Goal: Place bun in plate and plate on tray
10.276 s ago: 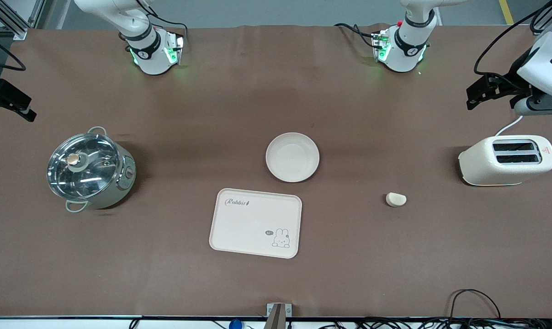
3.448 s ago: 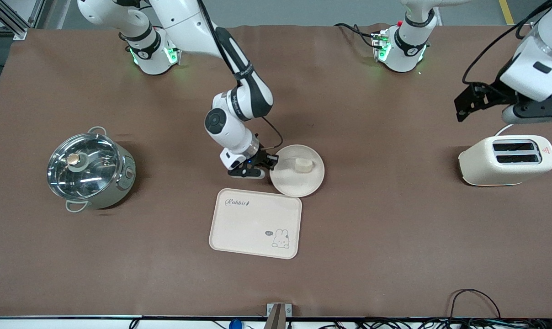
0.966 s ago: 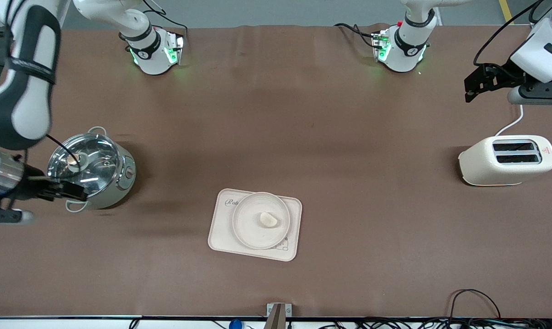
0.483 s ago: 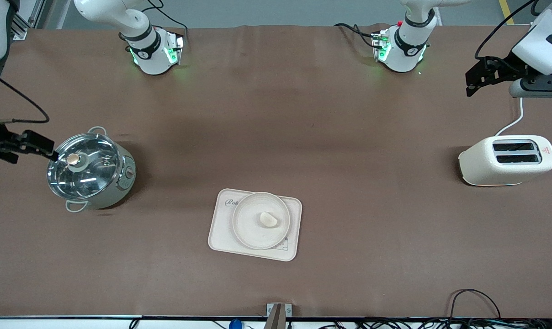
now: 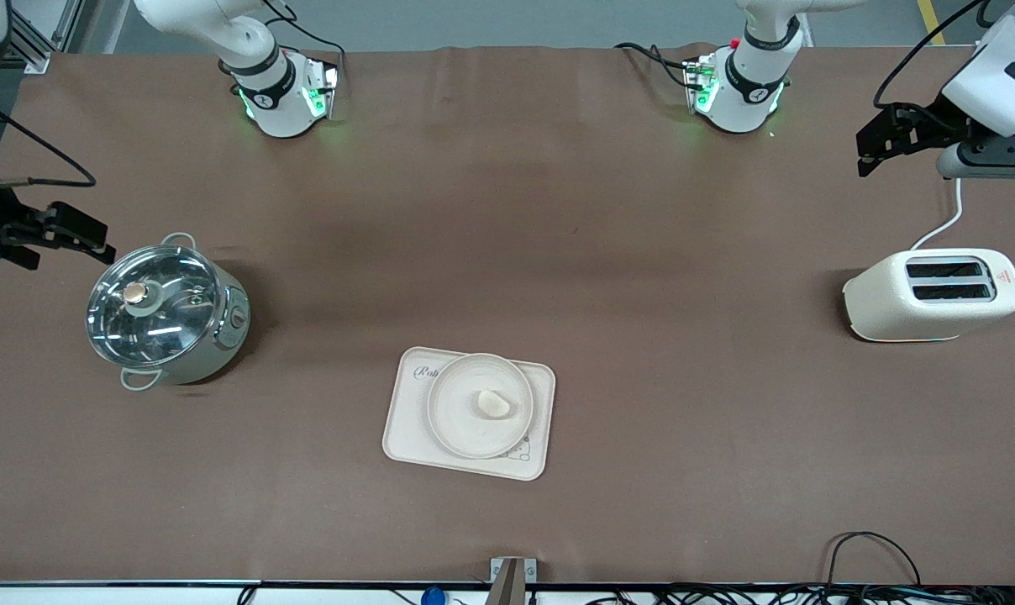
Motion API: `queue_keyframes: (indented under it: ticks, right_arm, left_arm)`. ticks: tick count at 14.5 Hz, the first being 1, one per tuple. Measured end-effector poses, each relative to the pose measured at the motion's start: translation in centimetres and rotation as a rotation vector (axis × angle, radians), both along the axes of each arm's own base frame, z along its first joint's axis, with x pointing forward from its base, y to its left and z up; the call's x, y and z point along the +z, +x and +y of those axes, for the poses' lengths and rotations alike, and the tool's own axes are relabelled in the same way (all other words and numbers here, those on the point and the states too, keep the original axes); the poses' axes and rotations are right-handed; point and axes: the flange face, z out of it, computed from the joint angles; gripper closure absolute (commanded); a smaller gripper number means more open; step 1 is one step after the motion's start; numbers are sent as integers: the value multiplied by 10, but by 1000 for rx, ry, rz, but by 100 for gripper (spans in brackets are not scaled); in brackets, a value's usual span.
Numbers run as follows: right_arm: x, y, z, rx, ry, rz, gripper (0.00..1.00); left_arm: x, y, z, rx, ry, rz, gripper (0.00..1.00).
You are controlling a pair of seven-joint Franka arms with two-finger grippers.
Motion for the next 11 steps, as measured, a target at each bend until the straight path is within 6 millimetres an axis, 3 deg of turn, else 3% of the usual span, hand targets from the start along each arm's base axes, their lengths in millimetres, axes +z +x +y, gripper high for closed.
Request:
queue_keyframes:
  ticks: [2, 7, 11]
  right_arm:
    - [5, -12, -2, 6, 10, -2, 0]
    - [6, -43, 17, 11, -3, 18, 0]
    - [5, -46, 14, 10, -46, 12, 0]
  left_arm:
    - [1, 0, 0, 0, 0, -1, 0]
    - [9, -1, -3, -11, -3, -20, 0]
    - [9, 0, -4, -15, -3, -20, 0]
